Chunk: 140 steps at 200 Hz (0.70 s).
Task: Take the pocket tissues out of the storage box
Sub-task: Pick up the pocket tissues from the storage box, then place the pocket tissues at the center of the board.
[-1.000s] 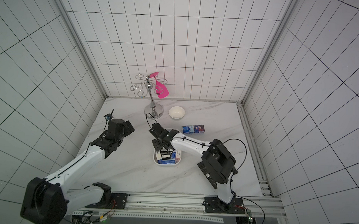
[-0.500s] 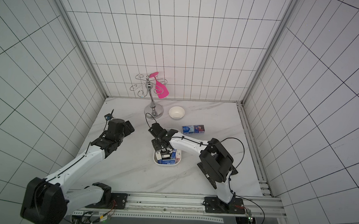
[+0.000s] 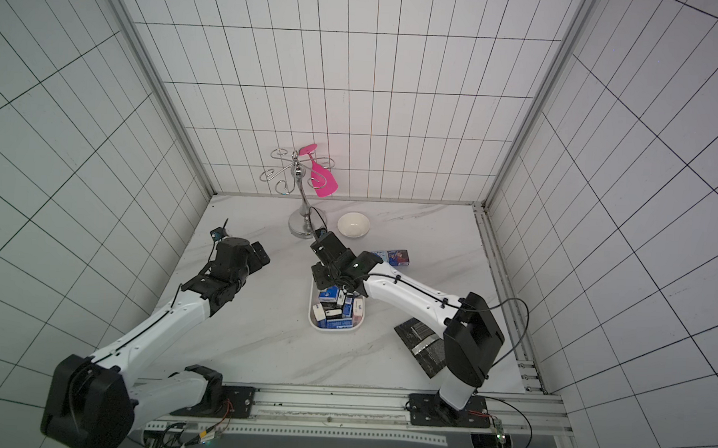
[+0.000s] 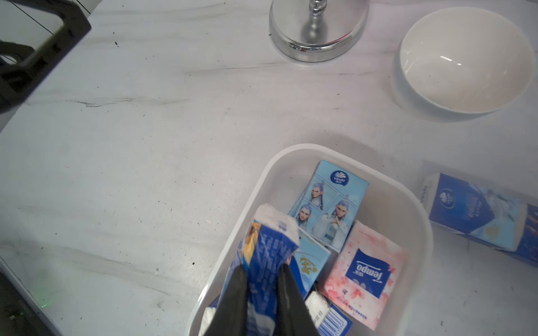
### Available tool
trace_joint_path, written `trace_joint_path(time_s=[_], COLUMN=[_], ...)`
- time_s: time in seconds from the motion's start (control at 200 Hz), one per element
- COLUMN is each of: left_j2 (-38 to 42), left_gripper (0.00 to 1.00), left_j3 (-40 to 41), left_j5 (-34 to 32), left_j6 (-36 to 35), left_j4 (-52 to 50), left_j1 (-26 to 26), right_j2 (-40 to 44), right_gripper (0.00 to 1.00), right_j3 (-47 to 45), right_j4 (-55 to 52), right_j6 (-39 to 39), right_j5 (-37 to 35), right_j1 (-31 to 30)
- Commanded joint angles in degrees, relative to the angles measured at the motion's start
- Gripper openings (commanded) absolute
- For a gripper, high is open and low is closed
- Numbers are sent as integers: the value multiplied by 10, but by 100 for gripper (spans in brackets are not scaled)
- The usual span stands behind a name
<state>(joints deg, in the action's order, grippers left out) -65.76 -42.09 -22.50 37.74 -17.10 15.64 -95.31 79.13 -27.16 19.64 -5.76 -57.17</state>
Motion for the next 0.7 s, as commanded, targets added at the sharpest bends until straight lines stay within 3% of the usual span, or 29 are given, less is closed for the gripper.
trace_joint_path(time_s=[0.0,0.295,0.45,0.695], left_j2=[-3,-2,-2,-2], left_gripper=[98,98,98,98], left_j3=[-11,-19,-21,-21], left_j5=[4,9,13,13], left_j6=[1,-6,-9,-11], left_j4=[-3,-3,-3,-3], left_j1=[-2,-2,-2,-2], right_j2=[33,99,66,-28], right_gripper=[11,10,7,6], right_j3=[-28,-114,-143,-130], right_j4=[-6,-15,-16,-54], right_j6=[-9,-20,-22,-23], right_j5=[-25,-53,-64,-79], right_j1=[31,175,233,252])
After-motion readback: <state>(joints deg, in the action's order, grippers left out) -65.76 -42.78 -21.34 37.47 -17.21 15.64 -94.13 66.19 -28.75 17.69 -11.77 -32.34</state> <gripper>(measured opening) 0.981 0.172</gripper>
